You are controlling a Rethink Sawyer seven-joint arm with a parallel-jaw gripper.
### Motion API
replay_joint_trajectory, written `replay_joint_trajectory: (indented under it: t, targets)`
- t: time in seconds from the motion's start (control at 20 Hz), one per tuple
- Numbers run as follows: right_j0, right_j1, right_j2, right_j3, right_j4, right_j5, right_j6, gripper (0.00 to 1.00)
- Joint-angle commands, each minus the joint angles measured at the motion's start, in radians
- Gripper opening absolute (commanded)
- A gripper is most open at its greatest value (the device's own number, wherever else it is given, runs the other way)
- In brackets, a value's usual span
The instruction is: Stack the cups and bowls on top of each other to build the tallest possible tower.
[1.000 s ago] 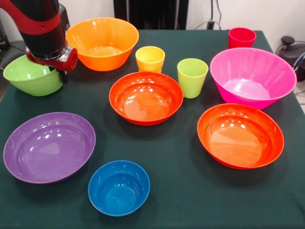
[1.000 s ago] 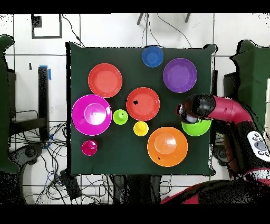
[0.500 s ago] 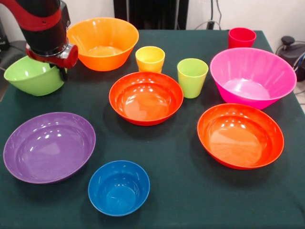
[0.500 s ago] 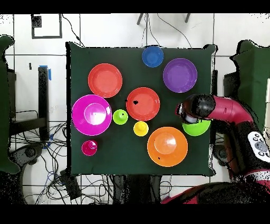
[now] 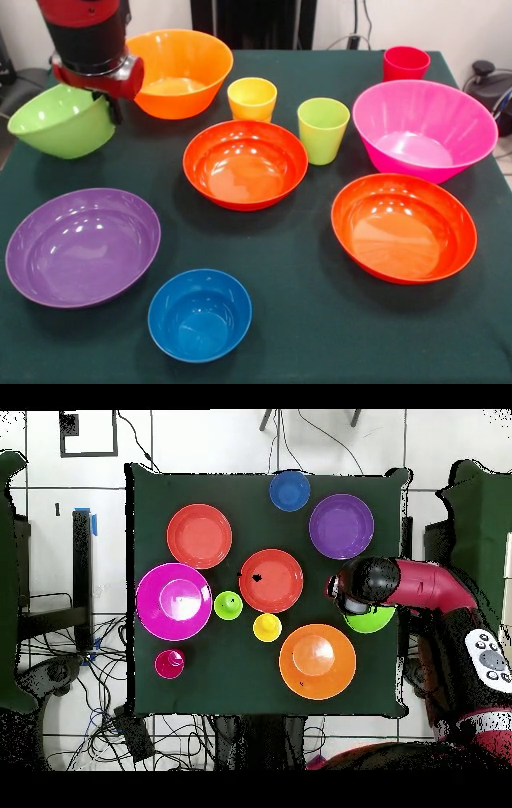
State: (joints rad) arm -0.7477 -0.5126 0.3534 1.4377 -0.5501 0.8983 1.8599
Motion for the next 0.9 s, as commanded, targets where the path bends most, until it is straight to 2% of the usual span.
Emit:
replay_joint_trajectory:
  t: [0.05,0.65,0.9]
  targets:
    - [0.078,-0.068,0.071,0.03,0.036,0.118,-0.125,0.0]
    - [0.139,-0.119,0.037,0.021,0.07,0.183,-0.1,0.0]
    - [0.158,-0.122,0.032,-0.01,0.069,0.22,-0.098,0.0]
